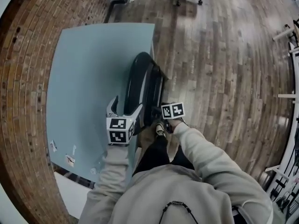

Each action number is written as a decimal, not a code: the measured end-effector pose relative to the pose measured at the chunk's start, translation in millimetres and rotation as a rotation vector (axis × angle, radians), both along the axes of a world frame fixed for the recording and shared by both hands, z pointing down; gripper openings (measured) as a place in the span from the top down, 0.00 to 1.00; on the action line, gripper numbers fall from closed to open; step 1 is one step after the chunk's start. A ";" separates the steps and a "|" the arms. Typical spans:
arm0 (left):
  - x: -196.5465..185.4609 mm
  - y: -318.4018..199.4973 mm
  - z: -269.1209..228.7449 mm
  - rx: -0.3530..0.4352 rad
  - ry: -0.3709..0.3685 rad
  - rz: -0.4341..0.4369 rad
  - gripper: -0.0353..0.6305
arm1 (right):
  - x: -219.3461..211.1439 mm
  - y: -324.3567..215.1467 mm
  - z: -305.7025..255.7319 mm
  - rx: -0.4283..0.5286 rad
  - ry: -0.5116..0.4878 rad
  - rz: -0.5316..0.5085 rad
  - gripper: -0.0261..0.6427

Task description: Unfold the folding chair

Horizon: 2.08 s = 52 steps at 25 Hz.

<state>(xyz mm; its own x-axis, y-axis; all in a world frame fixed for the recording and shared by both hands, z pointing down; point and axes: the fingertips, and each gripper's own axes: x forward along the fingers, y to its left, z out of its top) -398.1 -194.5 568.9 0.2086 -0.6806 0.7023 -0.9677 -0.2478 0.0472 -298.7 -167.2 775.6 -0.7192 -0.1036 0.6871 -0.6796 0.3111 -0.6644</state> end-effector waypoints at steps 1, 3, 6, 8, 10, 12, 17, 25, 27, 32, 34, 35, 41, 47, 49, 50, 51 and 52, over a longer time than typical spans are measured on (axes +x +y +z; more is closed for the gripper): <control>0.3 1.2 8.9 -0.028 0.007 0.015 0.28 | -7.5 -3.1 8.4 -0.006 0.013 0.010 0.55; 7.7 2.6 22.9 -0.086 0.066 0.051 0.29 | -19.2 -10.9 24.1 -0.022 0.037 0.017 0.55; 25.7 7.6 32.7 -0.147 0.154 0.115 0.30 | -34.3 -15.3 43.8 -0.036 0.058 -0.012 0.55; 28.6 8.8 37.1 -0.167 0.157 0.125 0.46 | -43.4 -16.7 53.5 -0.041 0.051 -0.032 0.55; 21.3 6.9 39.0 -0.179 0.182 0.073 0.61 | -52.6 -19.1 58.6 -0.056 0.028 -0.018 0.55; 14.3 4.9 40.2 -0.187 0.199 0.019 0.74 | -59.7 -22.2 61.7 -0.072 0.013 0.016 0.57; 6.3 3.1 42.0 -0.178 0.184 -0.037 0.83 | -67.2 -24.2 62.2 -0.100 -0.076 0.026 0.68; 40.9 7.0 38.3 -0.174 0.215 -0.035 0.83 | -0.5 -13.8 59.9 -0.230 0.038 -0.036 0.75; 52.9 7.9 39.6 -0.171 0.225 -0.036 0.83 | 32.6 -10.7 62.1 -0.268 0.005 -0.041 0.75; 101.0 10.9 49.3 -0.180 0.260 -0.033 0.83 | 141.4 -1.6 83.2 -0.351 -0.093 -0.052 0.75; 125.1 13.4 53.0 -0.184 0.270 -0.028 0.83 | 180.4 3.8 94.1 -0.362 -0.155 -0.060 0.74; 137.0 14.0 54.9 -0.184 0.272 -0.024 0.83 | 198.5 5.6 99.6 -0.361 -0.190 -0.062 0.74; 180.0 17.2 81.6 -0.188 0.303 -0.014 0.83 | 297.3 12.7 147.8 -0.333 -0.366 -0.075 0.73; 197.7 21.3 118.6 -0.201 0.384 -0.021 0.83 | 370.5 19.1 212.2 -0.314 -0.543 -0.123 0.73; 202.7 22.7 133.5 -0.205 0.424 -0.025 0.82 | 394.5 23.1 241.4 -0.323 -0.591 -0.130 0.73; 203.9 23.7 140.1 -0.208 0.435 -0.030 0.81 | 404.3 25.6 255.2 -0.323 -0.616 -0.134 0.73; 204.5 25.2 145.9 -0.210 0.439 -0.034 0.81 | 412.1 28.3 266.0 -0.322 -0.644 -0.139 0.73; 205.1 26.7 150.8 -0.212 0.440 -0.038 0.81 | 418.2 31.2 273.8 -0.322 -0.673 -0.143 0.72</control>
